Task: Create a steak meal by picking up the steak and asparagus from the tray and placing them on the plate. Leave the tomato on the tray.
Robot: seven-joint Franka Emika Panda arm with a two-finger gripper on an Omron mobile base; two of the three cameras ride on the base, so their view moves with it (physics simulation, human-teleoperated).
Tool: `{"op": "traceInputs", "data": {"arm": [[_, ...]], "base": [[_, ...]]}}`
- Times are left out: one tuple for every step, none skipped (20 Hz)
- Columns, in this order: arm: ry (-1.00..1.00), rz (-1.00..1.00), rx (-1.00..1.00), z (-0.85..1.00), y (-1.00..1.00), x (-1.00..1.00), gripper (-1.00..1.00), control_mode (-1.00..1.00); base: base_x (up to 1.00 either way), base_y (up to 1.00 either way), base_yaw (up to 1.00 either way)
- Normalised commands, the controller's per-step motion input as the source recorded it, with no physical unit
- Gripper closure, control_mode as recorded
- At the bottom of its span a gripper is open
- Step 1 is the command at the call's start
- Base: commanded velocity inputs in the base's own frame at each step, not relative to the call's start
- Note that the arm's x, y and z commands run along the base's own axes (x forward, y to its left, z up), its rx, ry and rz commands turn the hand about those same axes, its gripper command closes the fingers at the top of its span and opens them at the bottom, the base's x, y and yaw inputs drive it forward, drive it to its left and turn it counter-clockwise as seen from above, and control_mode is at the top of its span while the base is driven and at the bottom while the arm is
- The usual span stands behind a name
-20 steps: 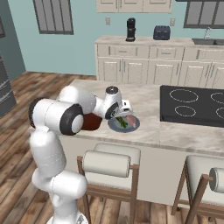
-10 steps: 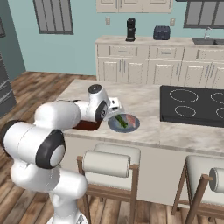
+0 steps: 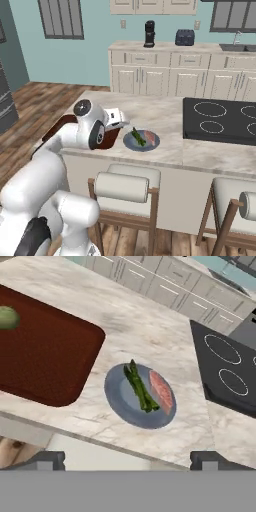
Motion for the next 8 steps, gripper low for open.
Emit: {"op": "traceInputs", "data": {"arm": [[-0.35, 0.04, 0.00, 0.81, 0.28, -0.90, -1.00, -1.00], [-0.35, 0.04, 0.00, 0.79, 0.29, -0.90, -1.00, -1.00], [-0.35, 0.04, 0.00, 0.78, 0.29, -0.91, -1.00, -1.00], [-0.34, 0.04, 0.00, 0.79, 0.29, -0.91, -1.00, -1.00], [-0.33, 0.04, 0.00, 0.80, 0.31, -0.90, -1.00, -1.00], [-0.33, 0.04, 0.00, 0.81, 0.34, -0.90, -1.00, -1.00], [-0.32, 0.04, 0.00, 0.81, 0.34, -0.89, -1.00, -1.00], [-0.31, 0.04, 0.00, 0.78, 0.35, -0.86, -1.00, -1.00]], "base": [[0.00, 0.00, 0.00], [0.00, 0.00, 0.00], [0.00, 0.00, 0.00], [0.00, 0.00, 0.00], [0.00, 0.00, 0.00], [0.00, 0.00, 0.00], [0.00, 0.00, 0.00], [0.00, 0.00, 0.00]]}}
